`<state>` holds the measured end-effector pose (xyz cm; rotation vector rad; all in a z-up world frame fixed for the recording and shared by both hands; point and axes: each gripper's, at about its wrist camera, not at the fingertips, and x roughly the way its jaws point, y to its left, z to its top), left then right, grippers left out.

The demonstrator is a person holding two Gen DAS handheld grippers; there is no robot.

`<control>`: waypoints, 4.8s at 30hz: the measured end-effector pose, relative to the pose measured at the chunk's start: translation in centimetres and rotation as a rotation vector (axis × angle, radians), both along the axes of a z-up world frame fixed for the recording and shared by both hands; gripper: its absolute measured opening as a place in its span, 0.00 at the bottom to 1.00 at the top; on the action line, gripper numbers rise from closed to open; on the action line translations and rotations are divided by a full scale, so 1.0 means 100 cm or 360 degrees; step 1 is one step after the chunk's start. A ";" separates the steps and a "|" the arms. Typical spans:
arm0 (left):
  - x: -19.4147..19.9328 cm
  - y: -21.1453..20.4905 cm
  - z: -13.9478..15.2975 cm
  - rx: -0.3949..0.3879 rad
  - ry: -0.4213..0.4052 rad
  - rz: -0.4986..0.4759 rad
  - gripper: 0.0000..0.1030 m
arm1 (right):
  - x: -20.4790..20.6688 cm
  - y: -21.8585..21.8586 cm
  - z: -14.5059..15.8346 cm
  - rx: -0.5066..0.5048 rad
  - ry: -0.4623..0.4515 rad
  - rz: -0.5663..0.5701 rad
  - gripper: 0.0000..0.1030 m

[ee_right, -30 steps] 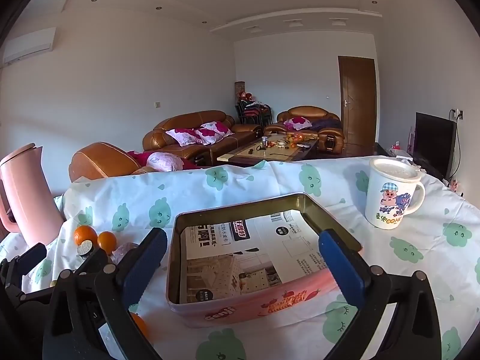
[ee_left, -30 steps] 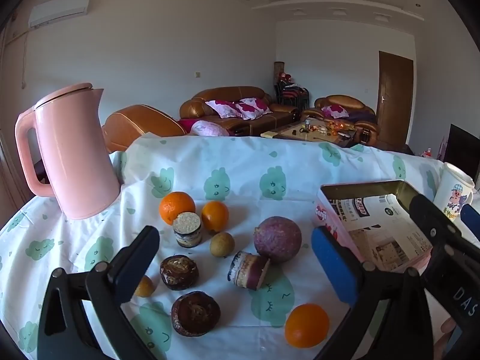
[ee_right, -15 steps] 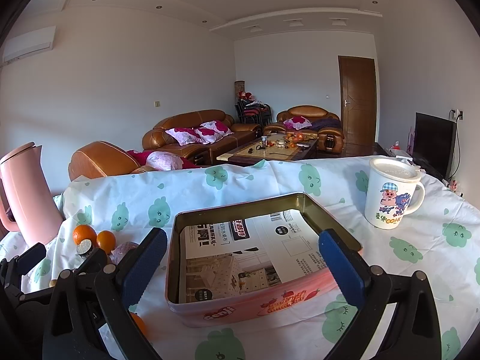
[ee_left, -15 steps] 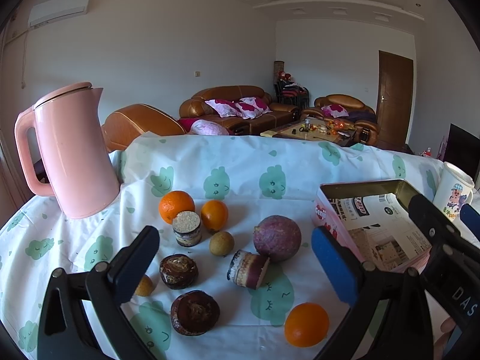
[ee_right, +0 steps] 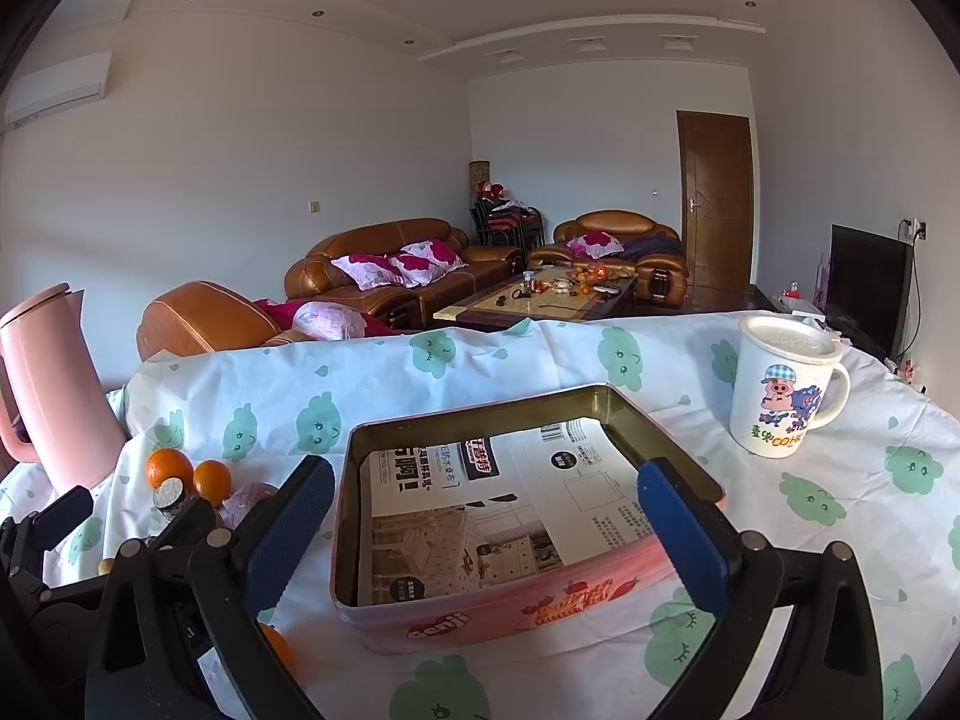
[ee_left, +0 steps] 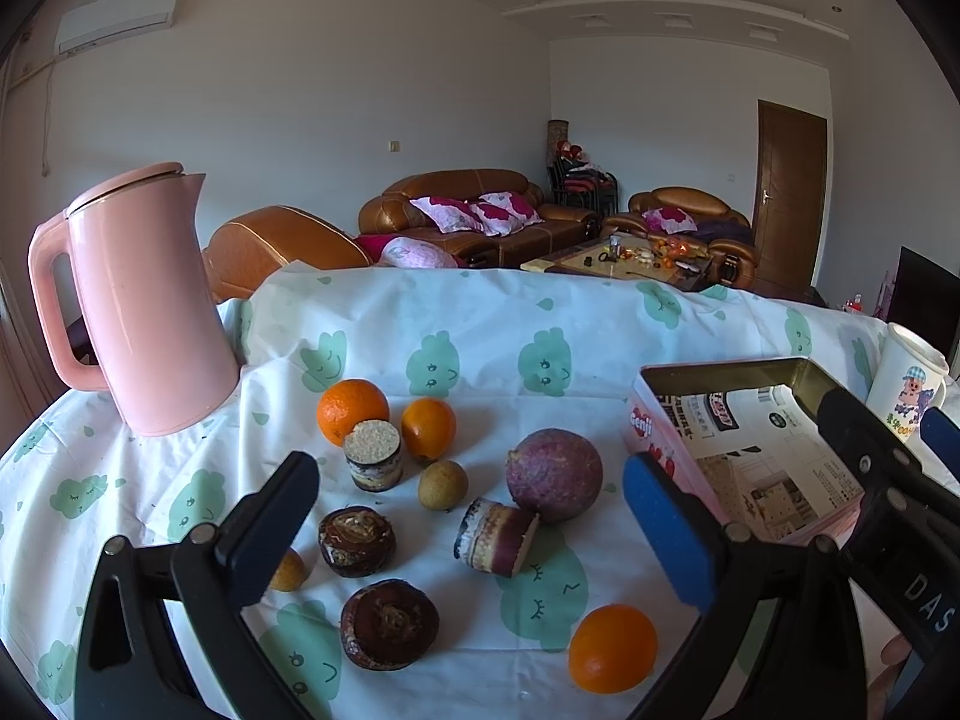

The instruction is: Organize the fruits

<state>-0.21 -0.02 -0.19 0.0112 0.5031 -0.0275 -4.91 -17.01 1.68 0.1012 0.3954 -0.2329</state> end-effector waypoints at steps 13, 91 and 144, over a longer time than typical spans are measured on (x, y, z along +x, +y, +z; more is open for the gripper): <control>0.000 0.000 0.000 0.0002 0.0002 -0.0001 1.00 | 0.000 0.000 0.000 0.0000 0.0000 0.0000 0.99; -0.015 0.072 -0.016 -0.0217 0.0354 -0.0198 0.93 | 0.032 0.070 -0.060 0.0089 0.0776 0.0892 0.41; 0.026 -0.124 -0.010 -0.0073 0.0348 -0.0599 0.35 | 0.044 -0.116 -0.028 0.0353 0.0442 0.0271 0.37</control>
